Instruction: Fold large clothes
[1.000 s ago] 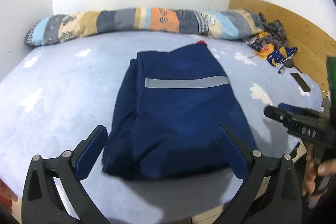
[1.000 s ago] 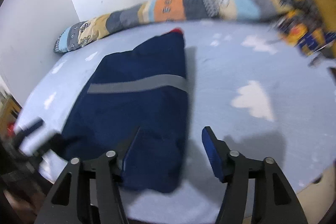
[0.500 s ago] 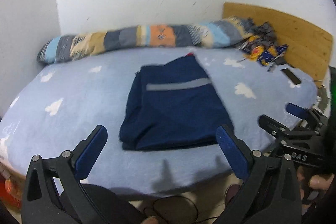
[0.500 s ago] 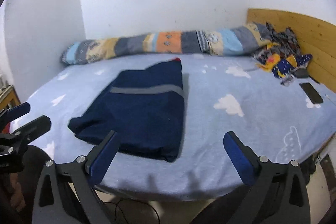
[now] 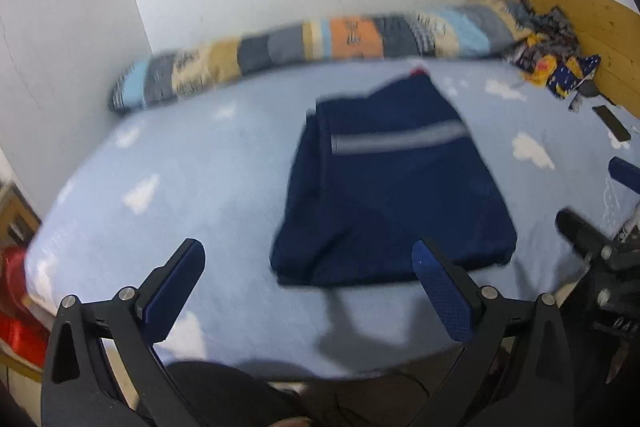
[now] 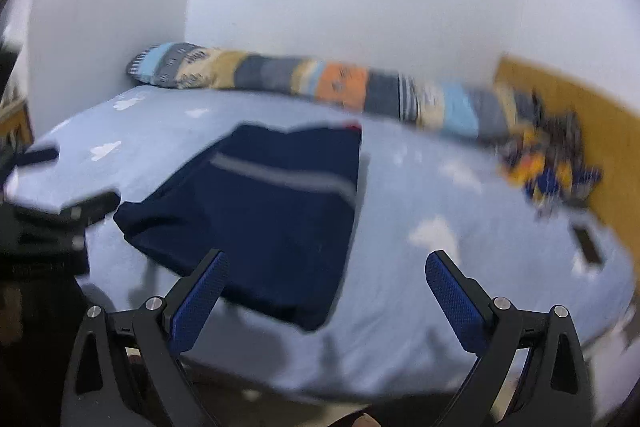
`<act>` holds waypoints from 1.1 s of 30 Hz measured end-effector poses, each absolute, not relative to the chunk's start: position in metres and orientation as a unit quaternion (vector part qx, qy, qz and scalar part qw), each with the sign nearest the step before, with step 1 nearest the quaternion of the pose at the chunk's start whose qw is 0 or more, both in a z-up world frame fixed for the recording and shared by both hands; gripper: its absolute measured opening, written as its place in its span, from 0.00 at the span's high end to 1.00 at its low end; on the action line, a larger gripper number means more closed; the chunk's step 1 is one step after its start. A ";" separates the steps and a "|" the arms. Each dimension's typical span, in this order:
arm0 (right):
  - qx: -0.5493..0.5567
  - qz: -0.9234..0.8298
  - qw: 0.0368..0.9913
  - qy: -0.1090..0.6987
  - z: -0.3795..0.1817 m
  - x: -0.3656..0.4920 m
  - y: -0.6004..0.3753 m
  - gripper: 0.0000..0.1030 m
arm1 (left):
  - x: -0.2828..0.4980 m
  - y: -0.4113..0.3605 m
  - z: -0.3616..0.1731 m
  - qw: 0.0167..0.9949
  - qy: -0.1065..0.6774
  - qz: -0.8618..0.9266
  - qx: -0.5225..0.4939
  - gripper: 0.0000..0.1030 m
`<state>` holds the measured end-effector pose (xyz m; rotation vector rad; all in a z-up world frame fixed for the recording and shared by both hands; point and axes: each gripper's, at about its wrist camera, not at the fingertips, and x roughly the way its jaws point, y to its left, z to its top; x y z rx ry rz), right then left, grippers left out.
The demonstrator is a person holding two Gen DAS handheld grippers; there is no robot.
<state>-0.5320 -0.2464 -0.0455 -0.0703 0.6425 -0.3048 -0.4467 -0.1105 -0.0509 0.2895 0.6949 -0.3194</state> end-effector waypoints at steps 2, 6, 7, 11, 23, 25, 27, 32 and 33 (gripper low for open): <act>-0.038 -0.156 0.936 0.315 -0.047 -0.531 -0.245 0.04 | -0.440 -0.113 -0.057 0.913 0.353 -0.142 0.148 0.00; -0.036 -0.151 0.940 0.303 -0.046 -0.534 -0.243 0.03 | -0.435 -0.117 -0.063 0.911 0.360 -0.135 0.151 0.00; -0.031 -0.152 0.940 0.304 -0.046 -0.533 -0.244 0.03 | -0.435 -0.118 -0.063 0.910 0.361 -0.135 0.153 0.00; -0.008 -0.154 0.939 0.307 -0.045 -0.533 -0.253 0.03 | -0.439 -0.119 -0.063 0.908 0.362 -0.141 0.156 0.00; -0.014 -0.151 0.939 0.308 -0.046 -0.533 -0.249 0.03 | -0.439 -0.119 -0.064 0.908 0.363 -0.142 0.157 0.00; -0.015 -0.151 0.939 0.310 -0.046 -0.532 -0.248 0.03 | -0.438 -0.118 -0.064 0.908 0.362 -0.141 0.157 0.00; -0.016 -0.151 0.939 0.310 -0.046 -0.532 -0.248 0.03 | -0.437 -0.118 -0.065 0.908 0.363 -0.141 0.157 0.00; -0.018 -0.151 0.938 0.312 -0.048 -0.532 -0.248 0.03 | -0.436 -0.119 -0.065 0.907 0.363 -0.141 0.159 0.00; -0.017 -0.152 0.938 0.311 -0.047 -0.532 -0.247 0.03 | -0.436 -0.119 -0.065 0.907 0.363 -0.141 0.159 0.00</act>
